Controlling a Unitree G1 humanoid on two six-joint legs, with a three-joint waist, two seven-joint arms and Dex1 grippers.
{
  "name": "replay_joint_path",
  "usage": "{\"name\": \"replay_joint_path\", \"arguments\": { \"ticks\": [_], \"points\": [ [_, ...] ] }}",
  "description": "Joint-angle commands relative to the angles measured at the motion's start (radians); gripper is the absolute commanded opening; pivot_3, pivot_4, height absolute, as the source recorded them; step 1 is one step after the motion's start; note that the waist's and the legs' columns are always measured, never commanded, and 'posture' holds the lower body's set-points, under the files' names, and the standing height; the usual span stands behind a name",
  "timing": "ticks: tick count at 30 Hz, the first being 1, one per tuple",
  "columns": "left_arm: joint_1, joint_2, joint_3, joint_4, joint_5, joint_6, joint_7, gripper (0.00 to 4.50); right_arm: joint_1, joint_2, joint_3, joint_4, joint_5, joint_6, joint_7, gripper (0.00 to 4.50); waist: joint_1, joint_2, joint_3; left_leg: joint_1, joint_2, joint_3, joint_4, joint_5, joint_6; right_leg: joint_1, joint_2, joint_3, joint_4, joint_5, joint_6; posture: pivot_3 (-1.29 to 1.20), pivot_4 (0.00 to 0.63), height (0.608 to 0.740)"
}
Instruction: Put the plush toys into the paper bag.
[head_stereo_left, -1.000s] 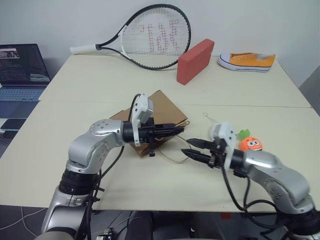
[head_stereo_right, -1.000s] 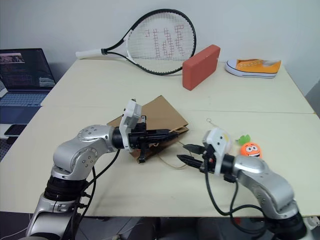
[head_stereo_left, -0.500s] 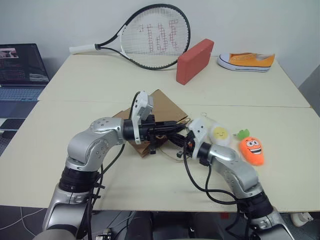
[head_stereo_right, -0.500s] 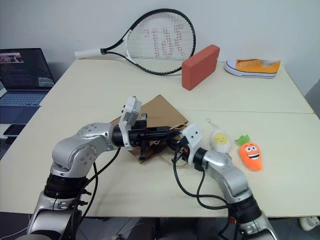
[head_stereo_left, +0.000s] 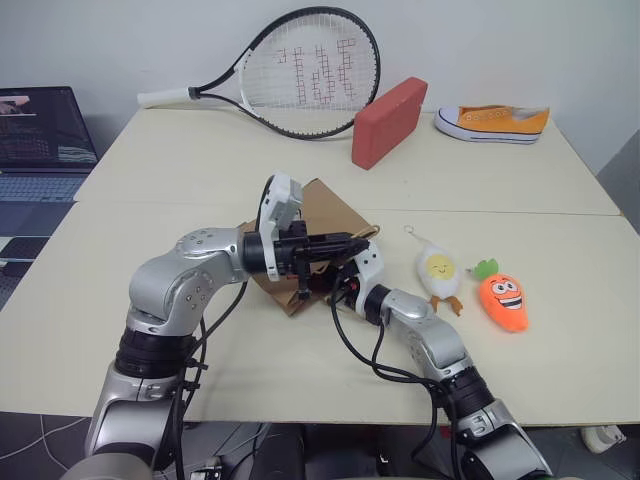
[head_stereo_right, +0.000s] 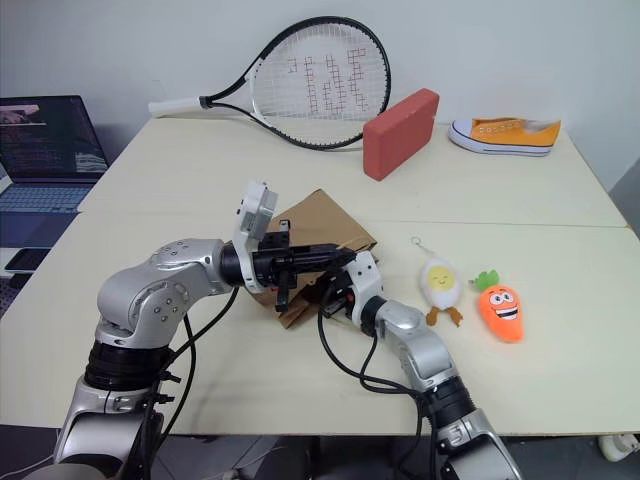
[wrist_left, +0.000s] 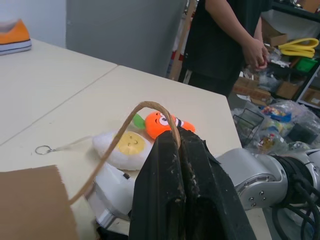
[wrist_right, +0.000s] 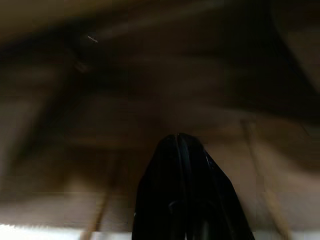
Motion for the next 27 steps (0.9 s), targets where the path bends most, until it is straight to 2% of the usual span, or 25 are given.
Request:
{"name": "replay_joint_path", "arguments": {
  "ticks": [1, 7, 15, 27],
  "points": [
    [-0.053, 0.022, 0.076, 0.024, -0.016, -0.021, 0.016, 0.00, -0.012, 0.017, -0.010, -0.003, -0.014, -0.002, -0.016, 0.04, -0.002, 0.000, 0.000, 0.000, 0.000, 0.000, 0.000, 0.000, 0.000, 0.000, 0.000, 0.000, 0.000, 0.000, 0.000, 0.00, 0.150, 0.740],
    [-0.141, 0.066, 0.131, 0.061, 0.002, -0.058, 0.026, 0.00, 0.001, 0.032, 0.004, 0.007, -0.038, 0.010, -0.021, 0.04, -0.006, 0.000, 0.000, 0.000, 0.001, -0.001, 0.000, 0.000, 0.000, 0.000, 0.001, 0.000, 0.000, 0.000, 0.000, 0.00, 0.150, 0.740],
    [-0.253, 0.093, 0.129, 0.044, 0.040, -0.129, 0.044, 0.00, 0.013, 0.042, 0.012, 0.011, -0.063, 0.023, -0.021, 0.04, -0.009, 0.000, 0.000, 0.000, 0.001, -0.001, 0.000, 0.000, 0.000, 0.000, 0.002, 0.000, 0.000, 0.000, 0.000, 0.00, 0.150, 0.740],
    [-0.257, 0.111, 0.108, 0.025, 0.081, -0.178, 0.035, 0.00, 0.001, 0.047, -0.006, 0.028, -0.100, 0.005, -0.051, 0.04, -0.017, 0.000, 0.000, 0.000, 0.001, -0.001, -0.001, 0.000, 0.000, 0.000, 0.002, 0.000, 0.000, 0.000, 0.000, 0.00, 0.150, 0.740]
  ]
}}
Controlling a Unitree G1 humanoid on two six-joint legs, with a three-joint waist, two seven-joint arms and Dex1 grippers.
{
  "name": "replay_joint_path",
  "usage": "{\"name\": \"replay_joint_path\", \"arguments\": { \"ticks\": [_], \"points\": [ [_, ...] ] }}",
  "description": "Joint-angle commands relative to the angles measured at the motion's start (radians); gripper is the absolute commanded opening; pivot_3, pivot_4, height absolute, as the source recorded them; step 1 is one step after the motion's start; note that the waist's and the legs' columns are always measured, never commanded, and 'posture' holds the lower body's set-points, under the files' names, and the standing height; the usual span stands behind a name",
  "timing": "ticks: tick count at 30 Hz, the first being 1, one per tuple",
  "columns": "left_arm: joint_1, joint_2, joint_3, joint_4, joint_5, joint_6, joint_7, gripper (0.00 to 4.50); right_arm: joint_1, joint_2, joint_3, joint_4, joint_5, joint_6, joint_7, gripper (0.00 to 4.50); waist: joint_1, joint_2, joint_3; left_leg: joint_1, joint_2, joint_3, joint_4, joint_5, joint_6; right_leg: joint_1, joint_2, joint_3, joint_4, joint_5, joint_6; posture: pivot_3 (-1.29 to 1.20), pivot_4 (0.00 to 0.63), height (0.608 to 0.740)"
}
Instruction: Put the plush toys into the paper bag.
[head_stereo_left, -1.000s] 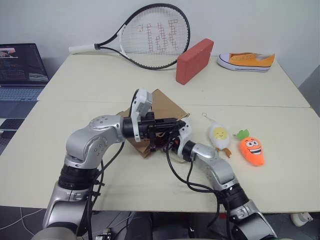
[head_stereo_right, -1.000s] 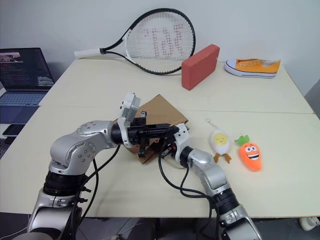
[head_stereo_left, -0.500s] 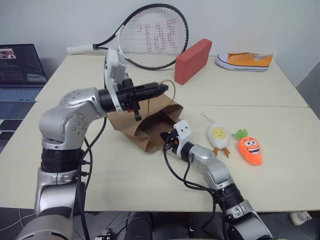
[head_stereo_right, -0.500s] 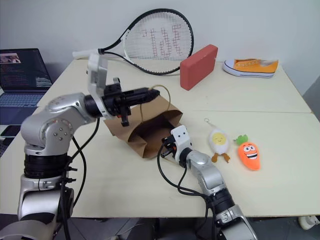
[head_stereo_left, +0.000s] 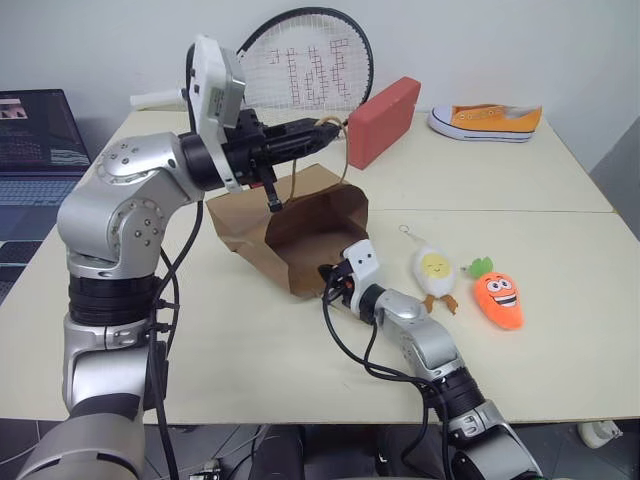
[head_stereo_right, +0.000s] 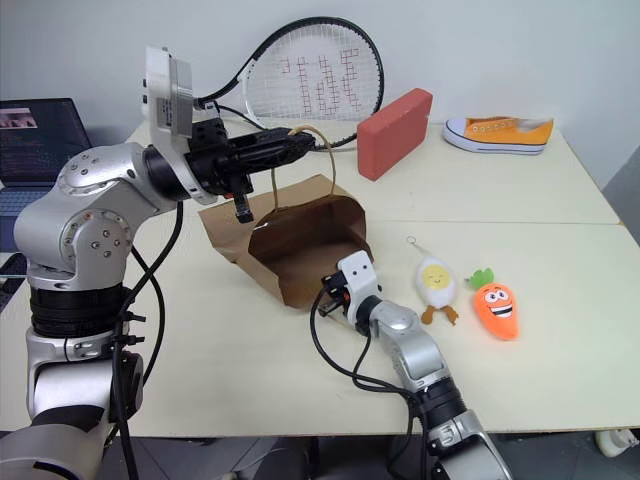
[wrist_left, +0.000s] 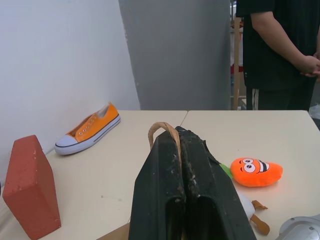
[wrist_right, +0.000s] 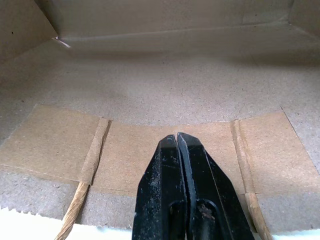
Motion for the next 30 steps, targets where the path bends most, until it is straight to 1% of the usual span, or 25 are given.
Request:
{"name": "replay_joint_path", "arguments": {
  "ticks": [1, 4, 10, 16, 20, 22, 23, 25, 26, 28, 29, 30],
  "points": [
    [0.004, 0.015, 0.005, -0.042, 0.006, -0.028, -0.010, 0.00, -0.001, -0.002, -0.011, 0.021, -0.016, -0.002, -0.020, 0.04, 0.000, 0.000, 0.000, 0.000, 0.000, 0.000, 0.000, 0.000, 0.000, 0.000, 0.000, 0.000, 0.000, 0.000, 0.000, 0.00, 0.150, 0.740],
    [0.047, 0.025, -0.017, -0.057, 0.019, -0.039, -0.034, 0.00, -0.003, -0.006, -0.017, -0.001, -0.009, 0.000, -0.012, 0.04, -0.001, 0.000, 0.000, 0.000, 0.000, 0.000, 0.000, 0.000, 0.000, 0.000, 0.000, 0.000, 0.000, 0.000, 0.000, 0.00, 0.150, 0.740],
    [0.107, 0.026, -0.035, -0.095, -0.003, -0.023, -0.060, 0.00, 0.005, -0.039, -0.031, -0.145, 0.028, 0.055, 0.017, 0.04, 0.001, 0.000, 0.000, -0.001, 0.000, 0.000, 0.000, 0.000, 0.000, 0.000, 0.000, 0.001, 0.000, 0.000, 0.000, 0.00, 0.150, 0.740],
    [0.134, 0.022, -0.057, -0.124, -0.015, -0.007, -0.085, 0.00, 0.041, -0.108, -0.027, -0.383, 0.090, 0.188, 0.073, 0.04, 0.000, 0.000, 0.000, 0.000, 0.000, -0.001, -0.005, 0.000, 0.000, -0.001, 0.000, 0.000, 0.000, 0.000, 0.000, 0.00, 0.150, 0.740],
    [0.143, 0.006, -0.068, -0.136, -0.018, -0.005, -0.081, 0.00, 0.041, -0.188, -0.083, -0.568, 0.177, 0.306, 0.115, 0.04, 0.000, 0.000, 0.000, 0.000, 0.000, -0.001, -0.007, 0.000, 0.000, -0.002, 0.000, -0.001, -0.001, 0.000, 0.000, 0.00, 0.150, 0.740],
    [0.148, 0.001, -0.072, -0.137, -0.016, -0.008, -0.081, 0.00, 0.040, -0.247, -0.136, -0.650, 0.231, 0.369, 0.139, 0.39, 0.001, 0.000, 0.000, -0.001, 0.000, -0.001, -0.007, 0.000, 0.000, -0.002, 0.000, -0.001, -0.001, 0.000, 0.000, 0.00, 0.150, 0.740],
    [0.151, -0.001, -0.075, -0.136, -0.013, -0.011, -0.082, 0.00, 0.045, -0.298, -0.173, -0.694, 0.262, 0.402, 0.165, 0.54, 0.002, 0.000, 0.000, -0.001, 0.000, -0.001, -0.007, 0.000, 0.000, -0.002, 0.000, -0.001, -0.001, 0.000, 0.000, 0.00, 0.150, 0.740],
    [0.155, -0.003, -0.076, -0.135, -0.011, -0.014, -0.086, 0.00, 0.075, -0.445, -0.230, -0.767, 0.294, 0.424, 0.246, 1.15, 0.008, 0.000, 0.000, -0.001, 0.000, -0.001, -0.007, 0.000, 0.000, -0.002, 0.000, -0.001, -0.001, -0.001, -0.001, 0.00, 0.150, 0.740],
    [0.157, -0.003, -0.077, -0.137, -0.011, -0.014, -0.088, 0.00, 0.092, -0.513, -0.248, -0.788, 0.295, 0.418, 0.278, 1.57, 0.013, 0.000, 0.000, 0.000, 0.000, -0.001, -0.007, 0.000, 0.000, -0.001, 0.000, -0.001, -0.002, -0.001, -0.001, 0.00, 0.150, 0.740],
    [0.162, -0.003, -0.079, -0.138, -0.010, -0.017, -0.092, 0.00, 0.122, -0.617, -0.266, -0.795, 0.264, 0.374, 0.306, 2.24, 0.016, 0.000, 0.000, -0.001, 0.000, -0.001, -0.007, 0.000, 0.000, -0.001, 0.000, -0.001, -0.002, -0.001, -0.001, 0.00, 0.150, 0.740],
    [0.164, -0.003, -0.080, -0.138, -0.008, -0.019, -0.093, 0.00, 0.132, -0.647, -0.269, -0.792, 0.254, 0.356, 0.310, 2.56, 0.018, 0.000, 0.000, -0.001, 0.000, -0.001, -0.007, 0.000, 0.000, -0.001, 0.000, -0.001, -0.002, -0.002, -0.003, 0.00, 0.150, 0.740],
    [0.165, -0.004, -0.080, -0.137, -0.008, -0.021, -0.094, 0.00, 0.158, -0.696, -0.265, -0.784, 0.228, 0.309, 0.335, 2.86, 0.016, 0.000, 0.000, 0.000, 0.000, -0.001, -0.007, 0.000, 0.000, -0.001, 0.000, -0.001, -0.002, -0.004, -0.005, 0.00, 0.150, 0.740]
  ]
}}
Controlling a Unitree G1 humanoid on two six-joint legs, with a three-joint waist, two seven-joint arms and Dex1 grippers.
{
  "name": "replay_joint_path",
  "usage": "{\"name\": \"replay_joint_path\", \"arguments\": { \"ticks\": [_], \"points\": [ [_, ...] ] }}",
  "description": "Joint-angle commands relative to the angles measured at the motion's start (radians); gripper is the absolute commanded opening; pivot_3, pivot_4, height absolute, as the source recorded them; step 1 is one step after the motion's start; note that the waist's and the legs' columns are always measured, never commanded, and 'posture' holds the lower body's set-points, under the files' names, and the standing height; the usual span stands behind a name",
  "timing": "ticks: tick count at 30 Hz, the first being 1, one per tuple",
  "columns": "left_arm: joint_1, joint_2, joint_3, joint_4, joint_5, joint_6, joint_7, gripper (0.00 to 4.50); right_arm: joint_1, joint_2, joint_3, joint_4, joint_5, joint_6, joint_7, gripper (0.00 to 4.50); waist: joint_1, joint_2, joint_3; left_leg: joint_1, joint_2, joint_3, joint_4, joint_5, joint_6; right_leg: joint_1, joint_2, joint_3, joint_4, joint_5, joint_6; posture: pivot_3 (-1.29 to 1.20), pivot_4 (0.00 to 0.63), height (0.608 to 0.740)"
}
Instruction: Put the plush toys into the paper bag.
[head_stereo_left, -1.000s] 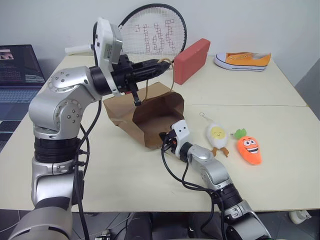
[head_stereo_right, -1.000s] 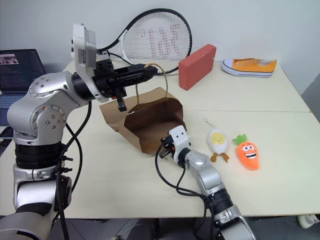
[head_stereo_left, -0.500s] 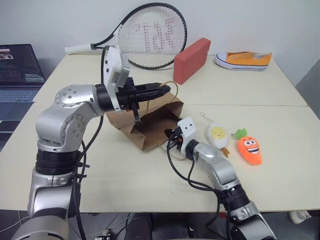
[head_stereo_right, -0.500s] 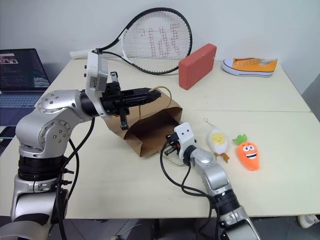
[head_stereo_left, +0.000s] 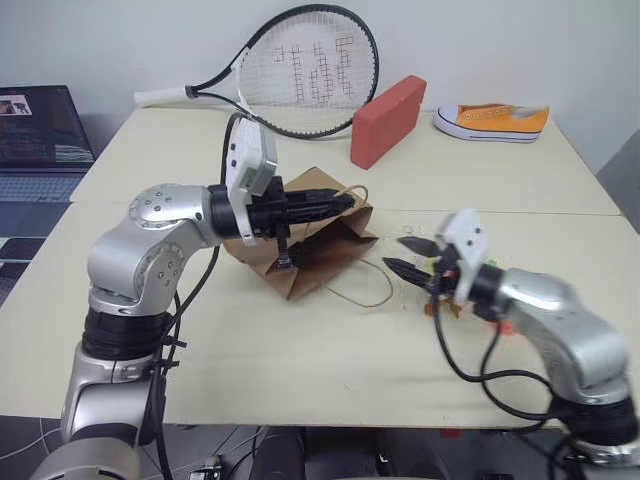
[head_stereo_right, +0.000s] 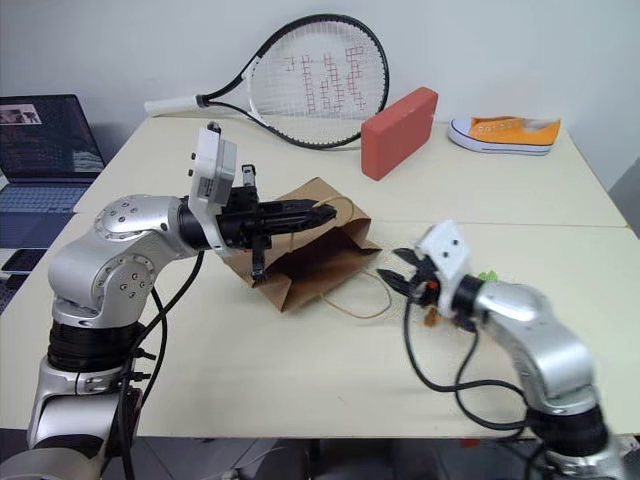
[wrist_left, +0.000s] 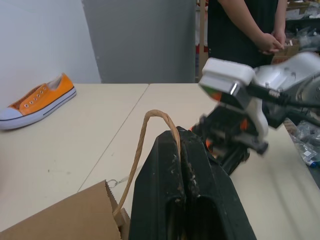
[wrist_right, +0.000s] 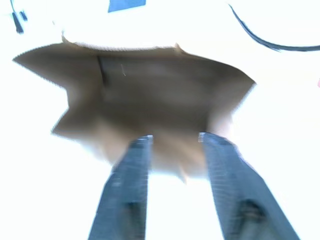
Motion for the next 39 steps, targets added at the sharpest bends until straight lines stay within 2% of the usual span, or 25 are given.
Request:
{"name": "replay_joint_path", "arguments": {
  "ticks": [1, 5, 8, 14, 22, 25, 31, 36, 39],
  "points": [
    [-0.004, 0.001, -0.001, -0.027, -0.005, -0.018, -0.010, 0.00, 0.059, -0.106, -0.016, -0.017, -0.061, -0.123, 0.061, 2.86, -0.002, 0.000, 0.000, 0.000, 0.000, 0.000, 0.000, 0.000, 0.000, 0.000, 0.000, 0.000, 0.000, -0.001, -0.001, 0.00, 0.150, 0.740],
    [0.000, 0.003, -0.005, -0.027, -0.002, -0.024, -0.013, 0.00, 0.174, -0.241, 0.031, 0.034, -0.191, -0.304, 0.112, 2.86, 0.000, 0.000, 0.000, 0.000, 0.000, 0.001, 0.000, 0.000, 0.000, 0.000, 0.000, 0.001, 0.000, -0.001, -0.001, 0.00, 0.150, 0.740],
    [0.002, 0.007, -0.005, -0.027, -0.001, -0.026, -0.016, 0.00, 0.230, -0.274, 0.059, 0.071, -0.259, -0.412, 0.112, 2.86, 0.000, 0.000, 0.000, 0.000, 0.000, 0.002, 0.000, 0.000, 0.000, 0.000, 0.000, 0.001, -0.001, -0.001, -0.001, 0.00, 0.150, 0.740],
    [0.004, 0.010, -0.005, -0.032, 0.001, -0.024, -0.016, 0.00, 0.231, -0.236, 0.125, 0.192, -0.407, -0.510, 0.036, 2.86, -0.001, 0.000, 0.000, 0.001, 0.000, 0.002, 0.000, 0.000, 0.000, 0.000, 0.000, 0.001, 0.000, -0.001, -0.001, 0.00, 0.150, 0.740],
    [0.004, 0.016, -0.006, -0.035, 0.001, -0.021, -0.016, 0.00, 0.170, -0.137, 0.167, 0.294, -0.535, -0.521, -0.065, 2.86, 0.000, -0.001, 0.000, 0.001, 0.000, 0.002, 0.001, 0.000, 0.000, 0.001, 0.000, 0.001, 0.000, -0.001, -0.001, 0.00, 0.150, 0.740],
    [0.005, 0.019, -0.006, -0.038, -0.001, -0.018, -0.017, 0.00, 0.155, -0.110, 0.165, 0.311, -0.572, -0.513, -0.098, 2.26, 0.000, -0.001, 0.000, 0.001, 0.000, 0.002, 0.002, 0.000, 0.000, 0.001, 0.000, 0.001, 0.000, -0.001, -0.001, 0.00, 0.150, 0.740],
    [0.004, 0.026, -0.003, -0.036, -0.005, -0.017, -0.022, 0.00, 0.144, -0.110, 0.151, 0.337, -0.622, -0.542, -0.122, 0.14, 0.001, -0.001, 0.000, 0.001, 0.000, 0.002, 0.002, 0.000, 0.000, 0.001, 0.000, 0.002, 0.000, -0.001, -0.001, 0.00, 0.150, 0.740],
    [-0.001, 0.033, 0.003, -0.028, -0.010, -0.014, -0.029, 0.00, 0.122, -0.113, 0.101, 0.327, -0.577, -0.581, -0.099, 0.03, 0.001, -0.001, 0.000, 0.001, 0.000, 0.002, 0.003, 0.000, 0.000, 0.001, 0.000, 0.002, 0.001, -0.001, -0.001, 0.00, 0.150, 0.740],
    [-0.002, 0.036, 0.005, -0.024, -0.011, -0.015, -0.033, 0.00, 0.108, -0.121, 0.036, 0.253, -0.412, -0.579, 0.019, 0.03, 0.001, 0.000, 0.000, 0.001, 0.000, 0.002, 0.003, 0.000, 0.000, 0.001, 0.000, 0.002, 0.001, 0.000, -0.001, 0.00, 0.150, 0.740]
  ]
}}
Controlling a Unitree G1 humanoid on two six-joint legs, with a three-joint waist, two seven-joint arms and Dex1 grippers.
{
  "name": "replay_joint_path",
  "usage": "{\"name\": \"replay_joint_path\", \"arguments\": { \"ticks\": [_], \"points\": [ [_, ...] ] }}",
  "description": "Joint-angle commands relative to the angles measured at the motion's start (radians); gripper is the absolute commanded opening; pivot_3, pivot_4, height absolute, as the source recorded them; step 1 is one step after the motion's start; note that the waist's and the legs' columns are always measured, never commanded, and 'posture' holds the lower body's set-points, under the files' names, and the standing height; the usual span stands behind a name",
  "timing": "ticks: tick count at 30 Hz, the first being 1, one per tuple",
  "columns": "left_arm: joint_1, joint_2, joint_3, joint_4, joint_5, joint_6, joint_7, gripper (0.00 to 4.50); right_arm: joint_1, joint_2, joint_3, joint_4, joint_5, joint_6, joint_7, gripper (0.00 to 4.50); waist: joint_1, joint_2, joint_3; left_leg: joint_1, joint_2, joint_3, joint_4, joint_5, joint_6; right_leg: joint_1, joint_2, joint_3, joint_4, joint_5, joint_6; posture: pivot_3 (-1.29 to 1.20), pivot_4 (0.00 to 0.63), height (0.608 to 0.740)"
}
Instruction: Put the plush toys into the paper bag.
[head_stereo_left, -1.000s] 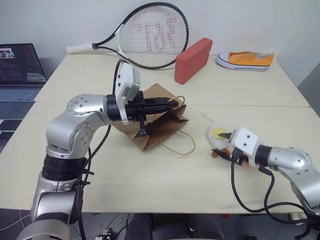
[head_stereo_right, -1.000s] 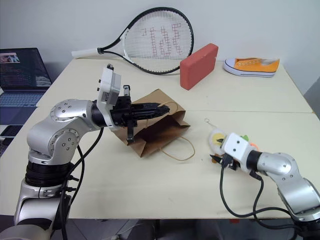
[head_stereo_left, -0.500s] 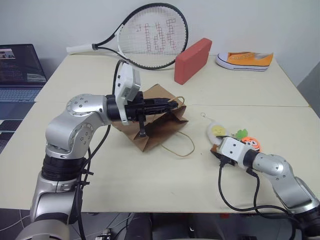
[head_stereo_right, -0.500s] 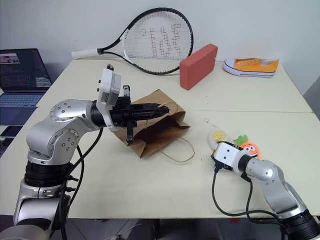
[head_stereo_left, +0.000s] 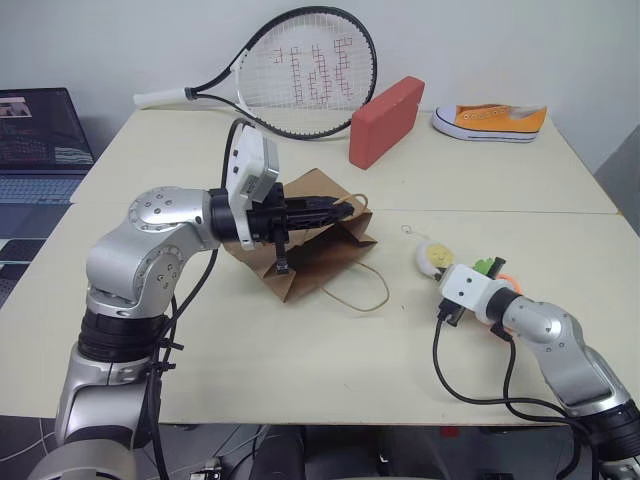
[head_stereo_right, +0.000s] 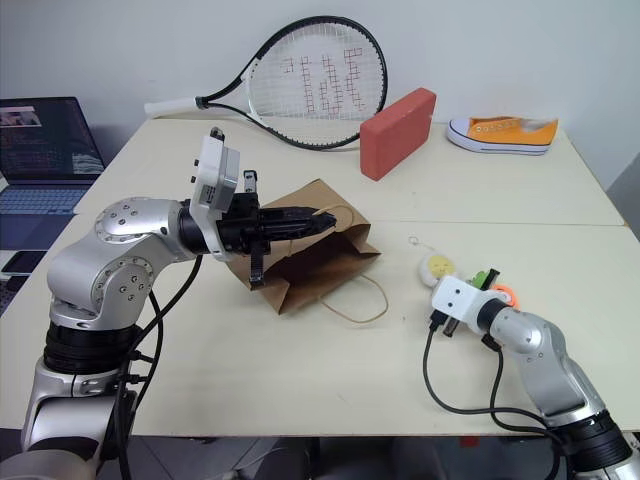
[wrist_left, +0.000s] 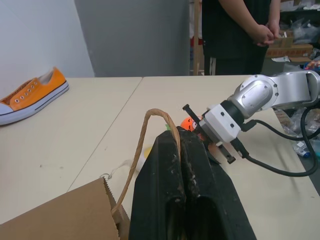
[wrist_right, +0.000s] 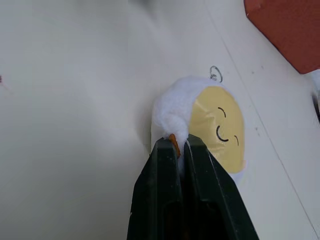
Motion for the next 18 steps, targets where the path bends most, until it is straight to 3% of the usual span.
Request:
{"name": "replay_joint_path", "arguments": {
  "ticks": [1, 5, 11, 18],
  "points": [
    [-0.011, 0.014, 0.020, -0.017, -0.012, -0.010, -0.013, 0.00, -0.026, -0.027, -0.112, -0.127, 0.215, 0.006, 0.149, 0.03, 0.000, 0.000, 0.000, 0.000, 0.000, 0.000, 0.000, 0.000, 0.000, 0.000, 0.000, 0.000, 0.000, 0.000, 0.000, 0.00, 0.150, 0.740],
    [-0.014, 0.016, 0.020, -0.011, -0.011, -0.010, -0.020, 0.00, -0.048, -0.062, -0.204, -0.246, 0.461, 0.126, 0.283, 0.03, 0.000, 0.000, 0.000, 0.000, 0.000, -0.001, -0.001, 0.000, 0.000, 0.000, 0.000, -0.001, 0.000, 0.003, 0.005, 0.00, 0.150, 0.740],
    [-0.023, 0.012, 0.014, -0.005, -0.009, -0.008, -0.022, 0.00, -0.137, -0.046, -0.231, -0.383, 0.731, 0.342, 0.286, 0.03, 0.000, 0.000, 0.000, 0.000, 0.000, -0.001, -0.001, 0.000, 0.000, 0.000, 0.000, -0.001, 0.000, 0.003, 0.005, 0.00, 0.150, 0.740],
    [-0.043, 0.006, 0.026, -0.011, -0.035, 0.014, -0.018, 0.00, -0.208, 0.088, -0.017, -0.310, 0.604, 0.279, 0.205, 0.03, 0.001, -0.001, 0.000, -0.001, 0.000, -0.001, -0.001, 0.000, 0.000, 0.000, 0.000, -0.001, 0.000, 0.003, 0.005, 0.00, 0.150, 0.740]
  ]
}}
